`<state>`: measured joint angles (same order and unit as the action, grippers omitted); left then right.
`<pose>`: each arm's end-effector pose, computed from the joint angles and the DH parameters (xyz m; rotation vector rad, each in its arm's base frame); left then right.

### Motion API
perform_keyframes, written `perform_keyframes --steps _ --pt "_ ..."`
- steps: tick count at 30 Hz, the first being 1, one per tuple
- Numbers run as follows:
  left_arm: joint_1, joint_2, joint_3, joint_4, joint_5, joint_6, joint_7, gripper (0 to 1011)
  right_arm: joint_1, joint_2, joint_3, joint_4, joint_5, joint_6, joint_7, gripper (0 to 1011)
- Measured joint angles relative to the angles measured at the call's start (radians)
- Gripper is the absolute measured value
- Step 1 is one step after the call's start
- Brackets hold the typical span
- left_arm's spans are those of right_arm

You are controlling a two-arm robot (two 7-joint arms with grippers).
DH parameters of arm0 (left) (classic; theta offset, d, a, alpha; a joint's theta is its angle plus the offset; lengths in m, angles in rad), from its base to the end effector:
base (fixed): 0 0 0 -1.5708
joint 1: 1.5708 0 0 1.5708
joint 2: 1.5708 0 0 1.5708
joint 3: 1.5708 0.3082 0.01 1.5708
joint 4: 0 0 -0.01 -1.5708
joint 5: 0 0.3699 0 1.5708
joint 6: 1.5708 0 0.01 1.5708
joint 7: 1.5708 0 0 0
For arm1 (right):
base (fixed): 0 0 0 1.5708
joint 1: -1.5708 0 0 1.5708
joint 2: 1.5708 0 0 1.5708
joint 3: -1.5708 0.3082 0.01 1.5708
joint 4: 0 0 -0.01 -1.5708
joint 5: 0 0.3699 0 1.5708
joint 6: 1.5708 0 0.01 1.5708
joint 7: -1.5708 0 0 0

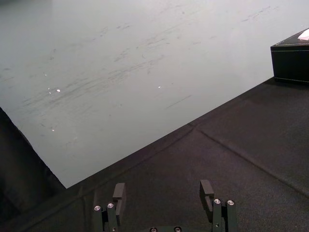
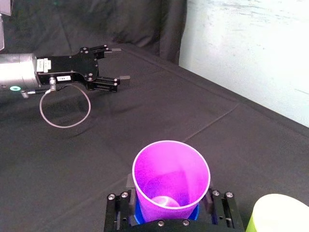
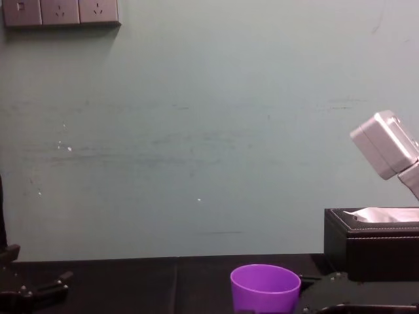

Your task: Stack the three plastic cups sequentially using one hand.

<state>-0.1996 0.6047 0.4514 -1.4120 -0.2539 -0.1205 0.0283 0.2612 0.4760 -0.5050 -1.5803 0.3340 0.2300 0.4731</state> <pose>0.4188 0.0769 -0.3286 0.3045 -0.2851 1.2480 0.4243 0.0230 -0.2678 -0.2969 0.0082 -0.6691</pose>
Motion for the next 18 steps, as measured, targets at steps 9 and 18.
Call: perform_keyframes --steps 9,18 --pt "0.000 0.000 0.000 0.000 0.000 0.000 0.000 1000 0.000 0.001 0.001 -0.001 0.000 0.000 0.001 970" --pt "0.000 0.000 0.000 0.000 0.000 0.000 0.000 1000 -0.012 0.001 0.012 -0.009 -0.004 -0.043 -0.007 1003"
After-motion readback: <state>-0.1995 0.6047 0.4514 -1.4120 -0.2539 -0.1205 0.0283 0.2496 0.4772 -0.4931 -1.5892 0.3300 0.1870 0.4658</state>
